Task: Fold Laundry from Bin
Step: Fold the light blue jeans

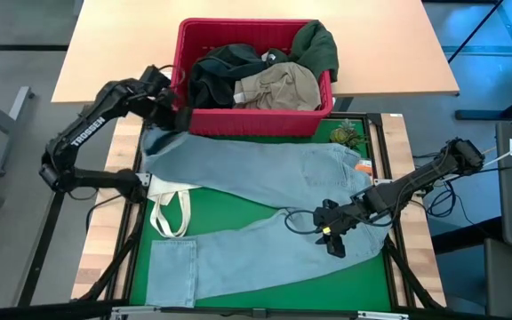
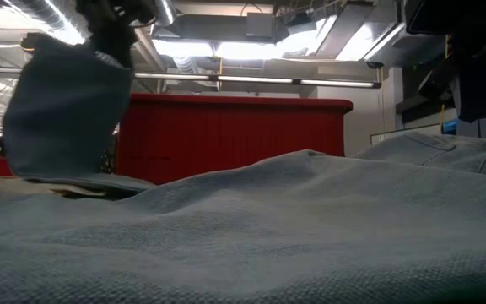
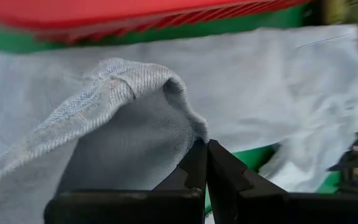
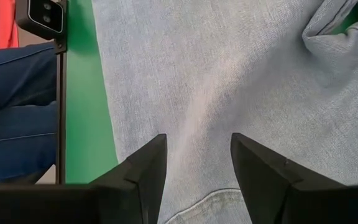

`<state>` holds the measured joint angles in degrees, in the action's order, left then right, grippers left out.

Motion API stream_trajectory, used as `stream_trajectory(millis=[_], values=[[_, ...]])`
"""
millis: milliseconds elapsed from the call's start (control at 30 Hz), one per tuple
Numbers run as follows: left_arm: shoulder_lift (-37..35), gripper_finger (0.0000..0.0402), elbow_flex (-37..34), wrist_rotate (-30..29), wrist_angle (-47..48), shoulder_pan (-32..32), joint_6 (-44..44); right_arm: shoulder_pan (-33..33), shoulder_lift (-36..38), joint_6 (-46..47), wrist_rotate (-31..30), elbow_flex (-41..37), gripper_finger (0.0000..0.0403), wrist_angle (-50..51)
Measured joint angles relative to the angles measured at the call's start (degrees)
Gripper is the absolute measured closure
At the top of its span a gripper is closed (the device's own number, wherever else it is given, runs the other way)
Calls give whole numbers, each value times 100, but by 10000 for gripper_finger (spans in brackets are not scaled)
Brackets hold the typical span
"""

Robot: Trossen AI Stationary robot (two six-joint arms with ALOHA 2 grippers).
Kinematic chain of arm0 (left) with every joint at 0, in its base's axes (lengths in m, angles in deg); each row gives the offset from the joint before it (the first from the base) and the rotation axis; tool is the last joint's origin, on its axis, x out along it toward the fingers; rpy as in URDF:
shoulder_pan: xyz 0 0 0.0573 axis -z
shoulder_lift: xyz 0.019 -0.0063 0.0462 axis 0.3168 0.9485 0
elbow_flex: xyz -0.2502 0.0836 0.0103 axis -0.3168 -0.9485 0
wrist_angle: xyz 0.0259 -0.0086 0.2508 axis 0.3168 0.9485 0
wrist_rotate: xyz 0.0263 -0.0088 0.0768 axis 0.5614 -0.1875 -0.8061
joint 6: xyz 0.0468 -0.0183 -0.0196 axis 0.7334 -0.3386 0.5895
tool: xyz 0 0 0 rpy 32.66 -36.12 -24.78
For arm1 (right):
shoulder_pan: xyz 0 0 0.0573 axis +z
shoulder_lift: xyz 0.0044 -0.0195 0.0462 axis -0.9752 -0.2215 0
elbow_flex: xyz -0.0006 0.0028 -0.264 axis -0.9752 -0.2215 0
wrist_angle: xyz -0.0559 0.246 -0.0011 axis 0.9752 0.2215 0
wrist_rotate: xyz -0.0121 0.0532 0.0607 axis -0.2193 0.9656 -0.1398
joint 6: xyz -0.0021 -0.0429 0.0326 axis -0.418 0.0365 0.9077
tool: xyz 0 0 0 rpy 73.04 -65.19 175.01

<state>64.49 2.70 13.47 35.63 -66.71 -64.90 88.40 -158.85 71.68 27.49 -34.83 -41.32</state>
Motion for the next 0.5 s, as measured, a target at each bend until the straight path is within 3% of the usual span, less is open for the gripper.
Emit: stream_trajectory(millis=[200, 500], values=[[20, 402, 0, -582, -1360, 945, -831, 0, 0, -132, -9, 2, 224, -2], [688, 402, 0, -1561, -2883, 2092, -1042, 0, 2, -411, -7, 4, 224, -4]])
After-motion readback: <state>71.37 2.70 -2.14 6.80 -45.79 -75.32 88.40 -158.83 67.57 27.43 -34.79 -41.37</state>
